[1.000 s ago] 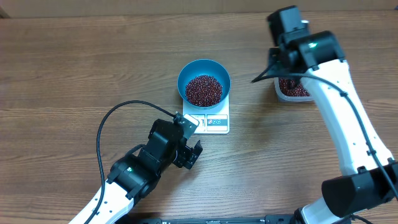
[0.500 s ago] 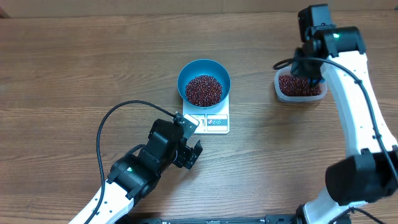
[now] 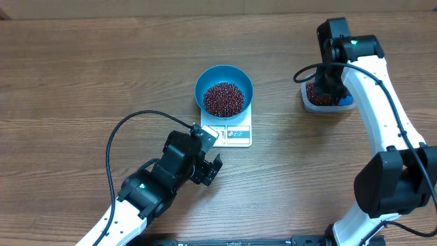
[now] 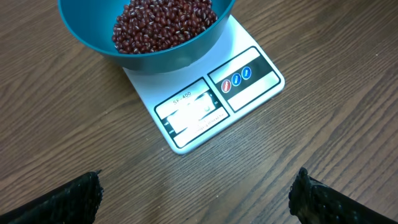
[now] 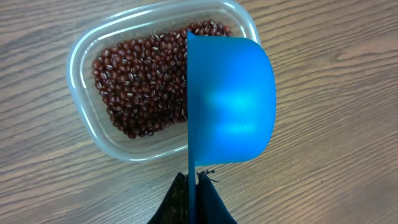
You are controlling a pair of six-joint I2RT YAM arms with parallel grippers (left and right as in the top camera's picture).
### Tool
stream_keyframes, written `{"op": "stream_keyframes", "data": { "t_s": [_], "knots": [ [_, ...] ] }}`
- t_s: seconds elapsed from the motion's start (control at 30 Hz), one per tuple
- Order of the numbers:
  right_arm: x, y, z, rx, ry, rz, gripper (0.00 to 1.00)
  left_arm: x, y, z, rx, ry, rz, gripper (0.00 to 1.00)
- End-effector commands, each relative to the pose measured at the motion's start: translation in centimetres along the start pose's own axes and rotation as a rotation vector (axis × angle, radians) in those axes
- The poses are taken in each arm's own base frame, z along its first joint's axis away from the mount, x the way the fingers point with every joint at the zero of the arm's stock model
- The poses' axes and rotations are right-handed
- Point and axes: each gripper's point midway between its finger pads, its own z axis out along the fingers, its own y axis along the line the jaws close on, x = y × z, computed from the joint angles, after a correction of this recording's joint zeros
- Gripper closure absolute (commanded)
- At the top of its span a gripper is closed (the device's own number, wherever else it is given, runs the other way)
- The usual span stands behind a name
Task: Scoop item into bowl and weigh 150g on scale
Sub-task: 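Return the empty blue scoop with the right gripper to the bean tub, then dip the blue scoop into the red beans and scoop upward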
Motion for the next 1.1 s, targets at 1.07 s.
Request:
{"op": "stream_keyframes", "data": {
  "t_s": [1.07],
  "knots": [
    [0.5, 2.8, 3.2, -0.091, -0.003, -0.001, 0.96, 0.3, 0.3, 0.2, -0.012, 0.009, -0.005, 0.00]
  ]
}}
